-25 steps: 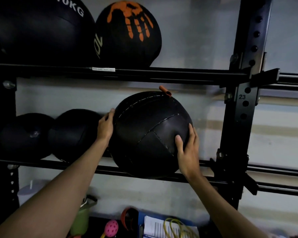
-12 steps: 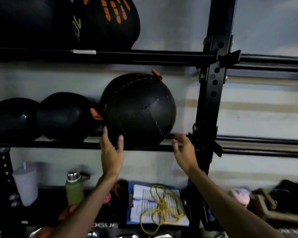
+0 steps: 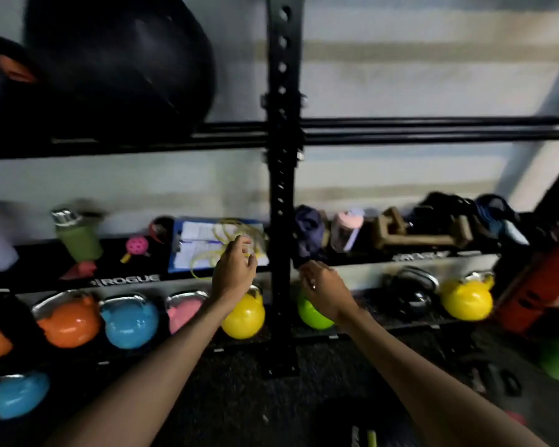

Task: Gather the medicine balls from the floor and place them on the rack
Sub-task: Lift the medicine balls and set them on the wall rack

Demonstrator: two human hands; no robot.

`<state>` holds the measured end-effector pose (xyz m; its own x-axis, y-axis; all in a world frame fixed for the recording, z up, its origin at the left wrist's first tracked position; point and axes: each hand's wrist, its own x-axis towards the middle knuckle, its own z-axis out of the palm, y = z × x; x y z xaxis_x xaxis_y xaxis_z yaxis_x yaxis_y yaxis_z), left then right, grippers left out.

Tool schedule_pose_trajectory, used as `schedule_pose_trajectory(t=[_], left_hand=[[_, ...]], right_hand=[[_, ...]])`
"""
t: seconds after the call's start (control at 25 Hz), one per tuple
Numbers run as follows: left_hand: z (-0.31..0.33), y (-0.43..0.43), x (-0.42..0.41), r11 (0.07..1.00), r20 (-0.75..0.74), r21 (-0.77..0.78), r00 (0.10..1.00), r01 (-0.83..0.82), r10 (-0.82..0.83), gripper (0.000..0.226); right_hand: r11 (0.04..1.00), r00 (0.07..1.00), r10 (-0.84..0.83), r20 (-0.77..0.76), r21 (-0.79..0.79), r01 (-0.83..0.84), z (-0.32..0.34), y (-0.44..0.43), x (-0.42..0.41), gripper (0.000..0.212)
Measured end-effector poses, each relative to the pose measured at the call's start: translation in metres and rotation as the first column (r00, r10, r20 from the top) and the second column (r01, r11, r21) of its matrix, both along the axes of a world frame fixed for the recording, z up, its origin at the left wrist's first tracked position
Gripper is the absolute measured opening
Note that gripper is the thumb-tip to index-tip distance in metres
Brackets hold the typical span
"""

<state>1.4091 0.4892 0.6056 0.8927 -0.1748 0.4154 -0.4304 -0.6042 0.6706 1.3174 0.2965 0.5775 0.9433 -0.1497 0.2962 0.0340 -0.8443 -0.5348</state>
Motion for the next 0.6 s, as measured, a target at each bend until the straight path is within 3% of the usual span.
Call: schedule_pose_trajectory(t=[0.12, 0.24, 0.44, 0.6], left_hand=[[-0.064, -0.065, -0.064, 0.979, -0.105, 0.152, 0.987, 0.136, -0.120, 0.025], [-0.127, -0.108, -0.123, 0.923, -0.216, 0.296, 0.958, 0.247, -0.187, 0.021], [-0.220, -0.146, -0.193, 0.703, -0.510, 0.518, 0.836, 0.487, -0.203, 0.019], [-0.285, -0.170, -0.220, 0.546, -0.655, 0.559, 0.736, 0.624, -0.172, 0.022]], right_hand=[[0.999, 0.987, -0.037, -0.159, -0.014, 0.036, -0.057, -0.056, -0.074, 0.024], [0.998, 0.957, -0.059, -0.283, 0.013, 0.066, -0.107, -0.097, -0.143, 0.031], [0.994, 0.828, -0.104, -0.550, -0.025, 0.108, -0.196, -0.146, -0.229, 0.023], [0.993, 0.711, -0.112, -0.695, -0.051, 0.107, -0.249, -0.171, -0.263, 0.028]])
